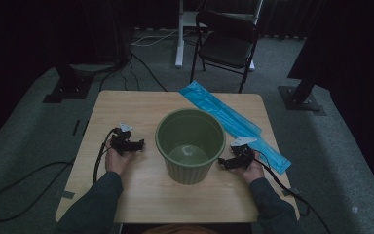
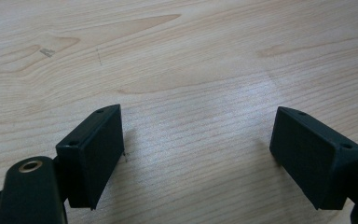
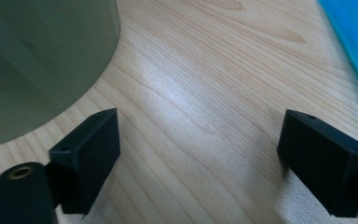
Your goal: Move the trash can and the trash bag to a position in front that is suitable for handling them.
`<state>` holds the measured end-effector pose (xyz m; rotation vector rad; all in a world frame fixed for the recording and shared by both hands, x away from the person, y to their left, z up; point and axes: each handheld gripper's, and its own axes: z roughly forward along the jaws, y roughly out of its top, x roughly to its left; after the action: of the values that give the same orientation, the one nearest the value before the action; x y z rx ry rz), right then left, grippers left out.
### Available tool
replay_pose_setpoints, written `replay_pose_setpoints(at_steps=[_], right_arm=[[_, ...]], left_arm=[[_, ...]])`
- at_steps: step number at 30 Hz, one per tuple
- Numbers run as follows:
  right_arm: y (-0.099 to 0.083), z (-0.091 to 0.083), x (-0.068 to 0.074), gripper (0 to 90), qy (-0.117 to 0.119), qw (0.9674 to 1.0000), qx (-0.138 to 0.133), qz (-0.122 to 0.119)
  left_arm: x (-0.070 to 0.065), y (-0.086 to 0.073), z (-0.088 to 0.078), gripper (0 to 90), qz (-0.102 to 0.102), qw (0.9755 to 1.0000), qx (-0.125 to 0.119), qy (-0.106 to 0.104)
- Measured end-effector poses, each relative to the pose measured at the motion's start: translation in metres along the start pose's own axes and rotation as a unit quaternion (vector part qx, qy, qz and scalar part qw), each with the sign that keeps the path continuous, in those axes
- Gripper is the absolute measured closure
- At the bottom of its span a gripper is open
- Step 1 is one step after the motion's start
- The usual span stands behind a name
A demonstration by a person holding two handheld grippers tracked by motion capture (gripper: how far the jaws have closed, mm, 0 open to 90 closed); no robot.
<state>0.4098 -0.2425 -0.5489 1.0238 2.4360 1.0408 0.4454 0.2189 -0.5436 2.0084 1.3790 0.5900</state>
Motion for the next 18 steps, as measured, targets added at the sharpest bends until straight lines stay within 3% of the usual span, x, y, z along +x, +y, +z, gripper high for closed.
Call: replay_pose_setpoints(at_steps=[1,2,3,4,5,7,9,11,13,14,15,18], right_arm=[[0.0,0.0,0.0,14.1,0.0,1.0,0.0,0.0],[0.0,-0.001,0.003,27.1,-0.001,1.0,-0.007,0.002],[0.001,-0.003,0.005,32.9,-0.001,1.0,-0.006,0.002],[0.001,-0.003,0.005,32.9,-0.001,1.0,-0.006,0.002],[0.002,-0.003,0.006,36.6,0.0,1.0,-0.002,0.001],[0.008,-0.006,0.01,48.1,0.011,0.9998,0.014,0.012],[0.014,-0.008,0.014,50.9,0.02,0.9996,0.011,0.014],[0.019,-0.01,0.019,50.2,0.03,0.9995,0.0,0.011],[0.024,-0.012,0.024,47.7,0.036,0.9993,-0.007,0.002],[0.024,-0.012,0.024,47.7,0.036,0.9993,-0.007,0.002],[0.028,-0.014,0.031,48.2,0.038,0.9992,-0.009,-0.01],[0.029,-0.015,0.032,48.3,0.045,0.9989,-0.011,-0.009]], left_arm=[[0.0,0.0,0.0,17.4,0.0,1.0,0.0,0.0],[-0.002,0.001,-0.002,18.8,-0.001,1.0,0.007,0.001],[-0.002,0.001,-0.003,21.6,0.0,1.0,0.01,0.0],[-0.002,0.001,-0.003,27.1,0.0,1.0,0.01,0.0],[-0.004,0.002,-0.006,27.1,0.005,0.9998,0.016,-0.006],[-0.008,0.003,-0.011,42.7,0.009,0.9995,0.028,-0.014],[-0.01,0.003,-0.013,49.0,0.006,0.9987,0.03,-0.041],[-0.014,0.003,-0.015,49.3,0.007,0.997,0.031,-0.071],[-0.022,0.004,-0.02,49.5,0.027,0.9953,0.025,-0.089],[-0.022,0.004,-0.02,49.6,0.027,0.9953,0.025,-0.089],[-0.031,0.004,-0.028,49.6,0.047,0.9927,0.014,-0.11],[-0.045,0.005,-0.045,49.5,0.069,0.9886,-0.012,-0.133]])
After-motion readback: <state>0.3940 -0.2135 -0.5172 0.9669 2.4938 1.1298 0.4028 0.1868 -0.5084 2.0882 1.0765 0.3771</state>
